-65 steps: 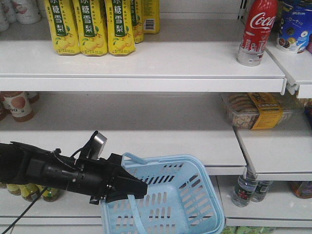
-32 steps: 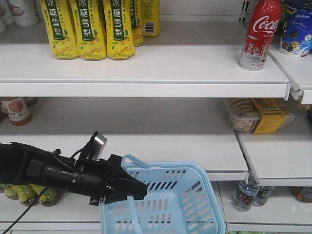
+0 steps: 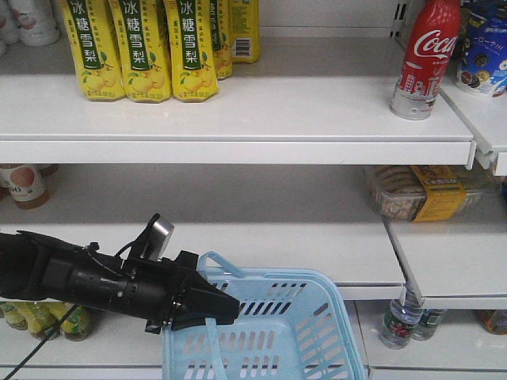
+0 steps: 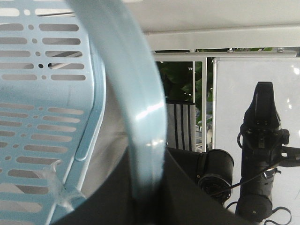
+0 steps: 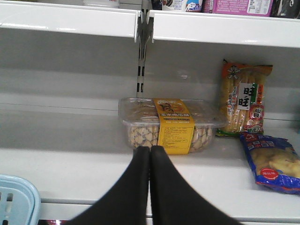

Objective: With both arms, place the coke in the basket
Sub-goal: 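Approach the shelf with the red Coca-Cola bottle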

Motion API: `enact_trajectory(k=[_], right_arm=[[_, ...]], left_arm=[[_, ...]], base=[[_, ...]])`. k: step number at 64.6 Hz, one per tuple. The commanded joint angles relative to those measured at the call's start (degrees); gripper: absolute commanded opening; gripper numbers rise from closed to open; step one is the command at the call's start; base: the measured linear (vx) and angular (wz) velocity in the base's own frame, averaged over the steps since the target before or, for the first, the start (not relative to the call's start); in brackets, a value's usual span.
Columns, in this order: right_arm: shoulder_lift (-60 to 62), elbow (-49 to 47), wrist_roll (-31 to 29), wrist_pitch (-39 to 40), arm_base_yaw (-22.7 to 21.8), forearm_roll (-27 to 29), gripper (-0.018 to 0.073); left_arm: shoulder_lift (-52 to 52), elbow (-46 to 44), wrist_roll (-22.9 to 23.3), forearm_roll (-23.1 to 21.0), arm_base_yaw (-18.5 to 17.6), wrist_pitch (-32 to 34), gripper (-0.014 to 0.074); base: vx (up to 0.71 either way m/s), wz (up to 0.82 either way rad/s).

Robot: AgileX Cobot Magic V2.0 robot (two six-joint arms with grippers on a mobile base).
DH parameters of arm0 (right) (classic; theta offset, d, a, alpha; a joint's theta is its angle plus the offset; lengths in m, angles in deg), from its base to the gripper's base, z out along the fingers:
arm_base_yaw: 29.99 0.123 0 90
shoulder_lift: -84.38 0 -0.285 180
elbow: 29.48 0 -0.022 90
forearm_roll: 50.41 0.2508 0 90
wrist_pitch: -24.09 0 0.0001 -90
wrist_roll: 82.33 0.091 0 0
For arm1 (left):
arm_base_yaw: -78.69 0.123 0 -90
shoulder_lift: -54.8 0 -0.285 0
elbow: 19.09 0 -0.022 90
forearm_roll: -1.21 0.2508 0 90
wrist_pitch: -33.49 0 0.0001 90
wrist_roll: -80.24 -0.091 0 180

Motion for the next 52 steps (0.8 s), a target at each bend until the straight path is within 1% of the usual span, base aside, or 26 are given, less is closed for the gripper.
enact_trajectory(k=[1,52], right_arm=[[0.70,0.46,-0.32,4.48,-0.27,-0.21,-0.0010],[0.70,0.46,-0.32,4.48,-0.27,-0.21,-0.0010]], left_arm=[[-3.00,-1.05,-0.70,-4.36,-0.39,-5.08,-0.0006],[-3.00,-1.05,-0.70,-4.36,-0.39,-5.08,-0.0006]], base=[[0.03,0.00],[0.03,0.00]])
